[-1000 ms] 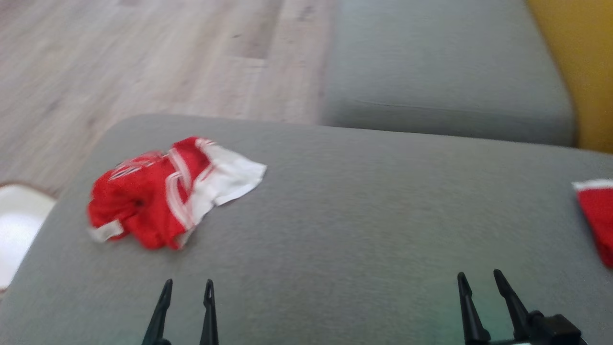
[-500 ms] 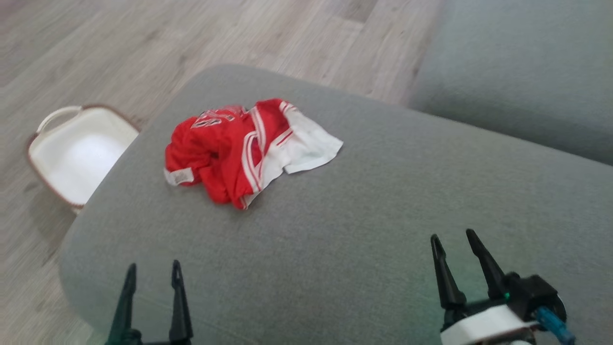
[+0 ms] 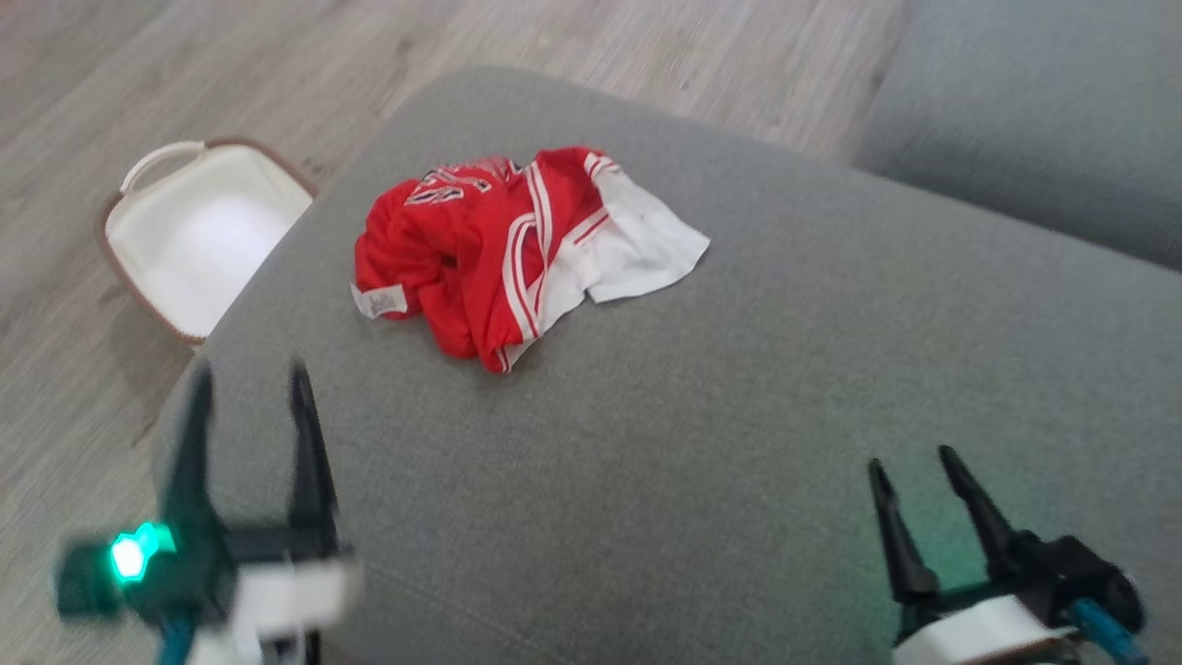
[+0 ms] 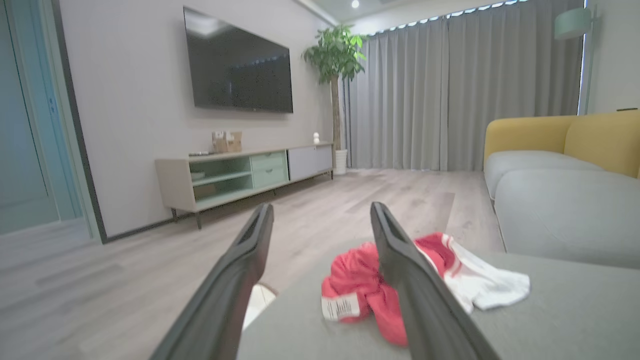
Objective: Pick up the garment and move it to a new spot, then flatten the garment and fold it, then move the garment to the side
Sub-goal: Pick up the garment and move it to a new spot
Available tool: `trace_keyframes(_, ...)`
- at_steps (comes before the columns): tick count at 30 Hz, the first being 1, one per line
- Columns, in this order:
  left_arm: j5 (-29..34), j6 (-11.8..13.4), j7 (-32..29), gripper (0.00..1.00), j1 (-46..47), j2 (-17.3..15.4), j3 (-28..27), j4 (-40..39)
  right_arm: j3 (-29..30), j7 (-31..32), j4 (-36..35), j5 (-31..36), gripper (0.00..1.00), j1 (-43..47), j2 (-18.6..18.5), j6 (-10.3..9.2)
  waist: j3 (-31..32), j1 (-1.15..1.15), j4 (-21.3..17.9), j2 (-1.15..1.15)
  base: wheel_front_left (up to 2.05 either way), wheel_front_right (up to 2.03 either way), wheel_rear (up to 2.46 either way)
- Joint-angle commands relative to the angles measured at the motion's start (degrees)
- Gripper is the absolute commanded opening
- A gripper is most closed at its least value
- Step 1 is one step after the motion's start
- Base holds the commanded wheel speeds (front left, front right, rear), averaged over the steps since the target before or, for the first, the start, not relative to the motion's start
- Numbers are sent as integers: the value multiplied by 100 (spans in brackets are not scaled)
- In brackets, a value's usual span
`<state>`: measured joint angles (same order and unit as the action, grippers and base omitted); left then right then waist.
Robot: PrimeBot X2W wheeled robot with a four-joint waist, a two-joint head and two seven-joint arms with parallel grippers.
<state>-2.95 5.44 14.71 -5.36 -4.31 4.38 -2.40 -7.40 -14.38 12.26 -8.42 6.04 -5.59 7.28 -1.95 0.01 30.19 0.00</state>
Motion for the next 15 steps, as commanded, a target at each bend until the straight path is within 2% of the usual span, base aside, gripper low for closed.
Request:
trace_keyframes(1, 41, -67, 29, 100, 653, -120, -252, -249, -61, -62, -235, 72, 100, -48, -212, 21, -269, -1, 71, 0, 0, 0, 0)
trace_keyframes(5, 115, -293, 29, 100, 1807, -265, -211, -62, -14, -62, -347, 162, 100, -68, -559, 21, -702, -1, 115, 0, 0, 0, 0)
trace_keyframes(9, 87, -525, 29, 100, 2996, -313, -124, 583, 29, -62, -487, 224, 100, -189, -934, 21, -1137, -1, 41, 0, 0, 0, 0)
trace_keyframes(12, 21, -694, 17, 100, 3812, -283, -22, 1534, 27, -62, -561, 230, 100, -307, -1235, 21, -1401, -1, -30, 0, 0, 0, 0)
trace_keyframes(15, -81, -823, -321, 100, 4610, -204, 77, 2645, 55, -62, -653, 218, 100, -372, -1526, 21, -1661, -1, -87, 0, 0, 0, 0)
